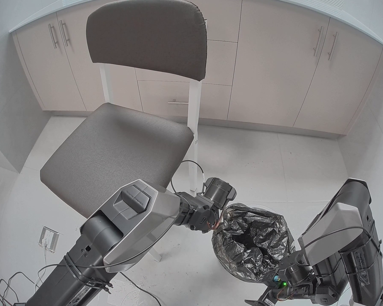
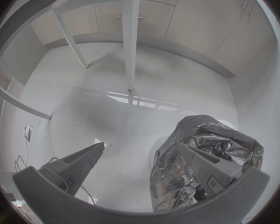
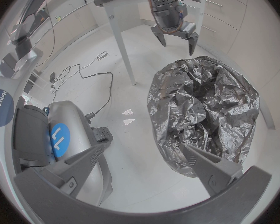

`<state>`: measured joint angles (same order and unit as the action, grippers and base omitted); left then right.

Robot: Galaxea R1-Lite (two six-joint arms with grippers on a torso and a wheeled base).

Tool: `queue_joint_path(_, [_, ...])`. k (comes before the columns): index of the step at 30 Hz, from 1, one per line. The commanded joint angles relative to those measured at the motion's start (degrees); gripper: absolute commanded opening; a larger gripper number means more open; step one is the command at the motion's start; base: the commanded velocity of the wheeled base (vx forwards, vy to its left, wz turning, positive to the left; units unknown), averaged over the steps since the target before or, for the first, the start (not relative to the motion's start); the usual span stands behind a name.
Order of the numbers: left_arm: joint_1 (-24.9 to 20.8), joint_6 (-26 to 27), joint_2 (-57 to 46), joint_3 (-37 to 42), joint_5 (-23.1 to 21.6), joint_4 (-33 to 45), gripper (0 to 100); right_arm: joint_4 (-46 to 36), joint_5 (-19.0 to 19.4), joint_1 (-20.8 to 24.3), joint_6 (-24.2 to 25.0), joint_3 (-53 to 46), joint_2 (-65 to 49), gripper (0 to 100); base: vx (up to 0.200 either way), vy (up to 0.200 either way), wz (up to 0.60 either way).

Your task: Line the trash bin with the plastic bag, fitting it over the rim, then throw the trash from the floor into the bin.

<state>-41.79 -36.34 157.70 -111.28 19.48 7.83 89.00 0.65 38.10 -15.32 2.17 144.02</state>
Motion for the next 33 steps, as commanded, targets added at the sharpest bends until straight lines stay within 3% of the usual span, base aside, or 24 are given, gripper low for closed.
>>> queue_joint_path(1, [-0.05, 0.04, 0.15, 0.01, 0.03, 0.0, 100, 1.0, -1.26, -0.39, 1.09, -0.59, -1.02, 100, 0.0, 0.0, 0.0])
queue_joint_path(3, [-0.05, -0.05, 0.07, 0.01, 0.03, 0.0, 100, 1.0, -3.11, -0.39, 2.32, -0.59, -1.9, 100, 0.0, 0.0, 0.0])
queue_joint_path(6, [0.04, -0.05, 0.15, 0.01, 0.03, 0.0, 100, 1.0, -11.81, -1.97, 7.5, -0.59, -4.63, 100, 0.0, 0.0, 0.0])
queue_joint_path(8, [-0.05, -0.05, 0.15, 0.01, 0.03, 0.0, 100, 1.0, -14.71, -3.55, 9.26, -0.94, -7.53, 100, 0.0, 0.0, 0.0])
queue_joint_path(15, [-0.05, 0.04, 0.15, 0.01, 0.03, 0.0, 100, 1.0, -16.29, -9.18, 9.43, 0.12, -15.44, 100, 0.0, 0.0, 0.0])
queue_joint_path(16, [-0.05, 0.04, 0.15, 0.01, 0.12, 0.0, 100, 1.0, -19.1, -11.82, 9.52, 2.31, -14.82, 100, 0.0, 0.0, 0.0])
queue_joint_path(20, [-0.05, -0.05, 0.15, 0.01, 0.03, 0.0, 100, 1.0, -22.27, -14.98, 10.31, 6.62, -13.06, 100, 0.0, 0.0, 0.0])
queue_joint_path(33, [-1.1, 0.04, -0.81, 2.29, 0.03, -1.06, 100, 1.0, -22.79, -18.23, 10.05, 16.37, -2.08, 100, 0.0, 0.0, 0.0])
